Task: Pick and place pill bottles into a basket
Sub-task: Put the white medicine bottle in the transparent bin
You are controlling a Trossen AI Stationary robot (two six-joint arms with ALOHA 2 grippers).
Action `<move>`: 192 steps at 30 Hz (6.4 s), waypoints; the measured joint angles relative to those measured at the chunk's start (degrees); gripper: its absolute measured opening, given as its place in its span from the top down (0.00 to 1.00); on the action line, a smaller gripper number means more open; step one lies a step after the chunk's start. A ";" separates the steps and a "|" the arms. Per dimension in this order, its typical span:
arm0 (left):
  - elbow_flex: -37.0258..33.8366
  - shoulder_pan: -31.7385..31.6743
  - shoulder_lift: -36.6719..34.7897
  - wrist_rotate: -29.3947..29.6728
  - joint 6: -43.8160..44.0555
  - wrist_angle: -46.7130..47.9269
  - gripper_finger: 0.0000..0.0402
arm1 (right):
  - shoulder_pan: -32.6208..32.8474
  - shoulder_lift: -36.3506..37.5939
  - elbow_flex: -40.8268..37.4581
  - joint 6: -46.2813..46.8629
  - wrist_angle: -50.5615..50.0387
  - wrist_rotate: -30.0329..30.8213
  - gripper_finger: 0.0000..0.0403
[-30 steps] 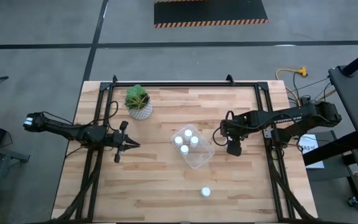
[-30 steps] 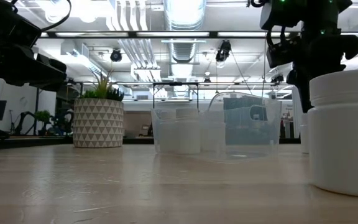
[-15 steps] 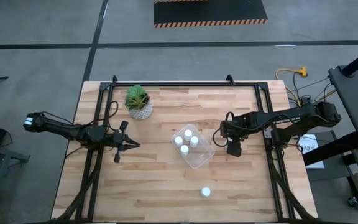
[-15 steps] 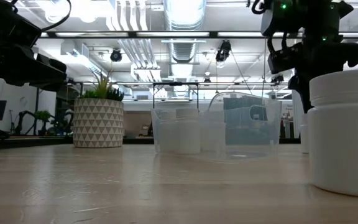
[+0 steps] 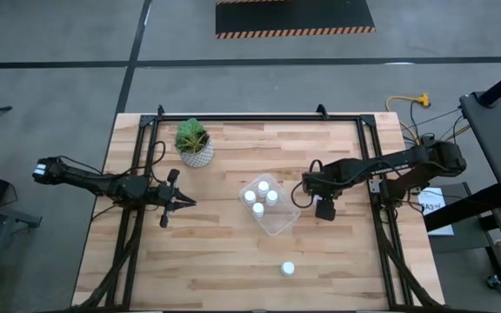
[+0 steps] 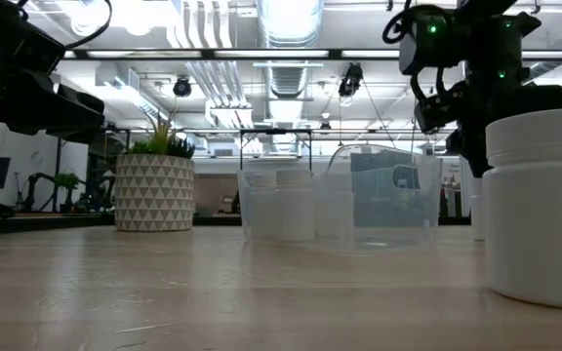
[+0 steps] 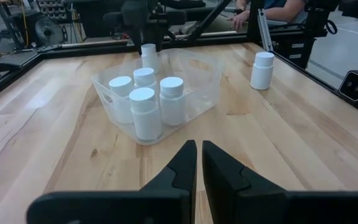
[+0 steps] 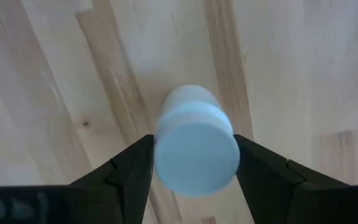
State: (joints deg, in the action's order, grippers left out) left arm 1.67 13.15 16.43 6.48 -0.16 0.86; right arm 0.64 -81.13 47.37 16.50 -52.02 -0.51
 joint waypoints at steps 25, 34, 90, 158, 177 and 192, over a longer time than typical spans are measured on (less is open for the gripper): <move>-0.02 -0.02 0.03 -0.02 0.00 0.02 0.98 | -0.02 1.87 1.07 0.41 0.08 -1.07 0.57; -0.02 -0.02 0.02 -0.01 0.00 0.02 0.98 | -0.02 1.89 1.07 0.12 0.10 -1.04 0.65; 0.11 -0.01 0.09 -0.02 -0.22 0.15 0.98 | 2.18 -12.96 39.30 -10.77 -15.16 -2.95 0.65; 0.07 -0.02 0.79 -0.23 -0.22 0.07 0.98 | 4.16 -24.88 32.66 -16.99 -4.06 -2.02 0.65; 0.07 -0.01 0.70 -0.24 -0.17 0.08 0.98 | 3.93 -24.88 31.34 -18.00 -1.98 -2.70 0.62; 0.07 -0.01 0.70 -0.24 -0.13 0.08 0.98 | 3.93 -24.88 31.34 -16.61 -1.74 -2.93 0.56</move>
State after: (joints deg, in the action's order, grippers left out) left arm 1.74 13.14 17.12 6.24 -0.30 0.94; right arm 4.58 -106.02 78.72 -0.11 -53.76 -3.44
